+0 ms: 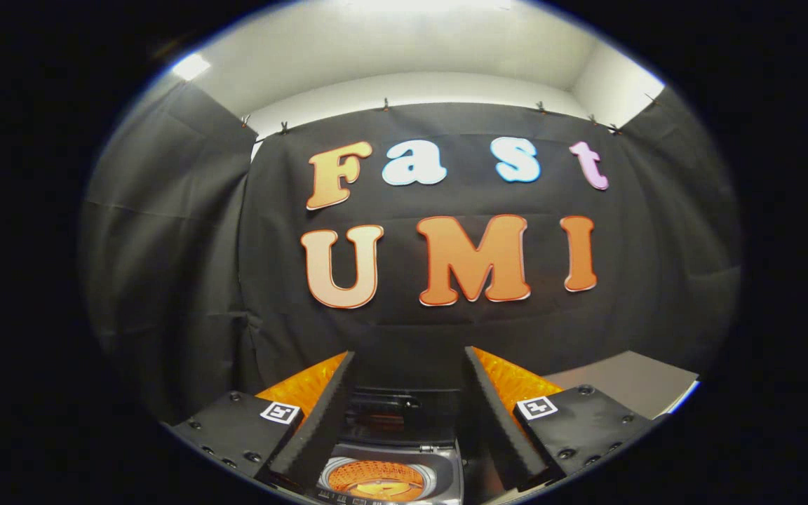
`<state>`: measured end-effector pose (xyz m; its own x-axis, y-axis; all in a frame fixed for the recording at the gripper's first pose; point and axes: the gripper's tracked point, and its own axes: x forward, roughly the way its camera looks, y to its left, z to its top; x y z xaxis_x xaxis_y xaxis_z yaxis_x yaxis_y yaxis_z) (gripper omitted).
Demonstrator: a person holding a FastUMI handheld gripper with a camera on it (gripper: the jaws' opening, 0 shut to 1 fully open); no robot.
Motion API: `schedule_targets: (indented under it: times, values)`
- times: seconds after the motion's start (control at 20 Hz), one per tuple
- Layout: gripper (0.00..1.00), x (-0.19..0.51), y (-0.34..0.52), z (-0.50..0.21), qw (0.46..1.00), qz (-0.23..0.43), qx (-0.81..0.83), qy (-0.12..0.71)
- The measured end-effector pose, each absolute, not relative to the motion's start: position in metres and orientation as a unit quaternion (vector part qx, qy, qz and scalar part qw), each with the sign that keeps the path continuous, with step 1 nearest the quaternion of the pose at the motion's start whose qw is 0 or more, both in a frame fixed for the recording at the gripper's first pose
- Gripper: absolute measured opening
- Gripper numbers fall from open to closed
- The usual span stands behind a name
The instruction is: Put the clothes into the washing machine and then close the washing machine lid.
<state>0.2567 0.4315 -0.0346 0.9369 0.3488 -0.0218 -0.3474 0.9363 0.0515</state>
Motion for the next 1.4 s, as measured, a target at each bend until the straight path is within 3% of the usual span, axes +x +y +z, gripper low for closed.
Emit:
schedule_targets:
  times: [0.4,0.6,0.85,1.4]
  values:
    - [0.97,0.411,0.519,-0.146,0.973,0.182,-0.027,0.143]
    - [0.97,0.456,0.547,-0.217,0.957,0.182,-0.041,0.224]
    - [0.97,0.476,0.563,-0.250,0.948,0.182,-0.048,0.258]
    - [0.98,0.486,0.567,-0.253,0.960,0.191,0.012,0.205]
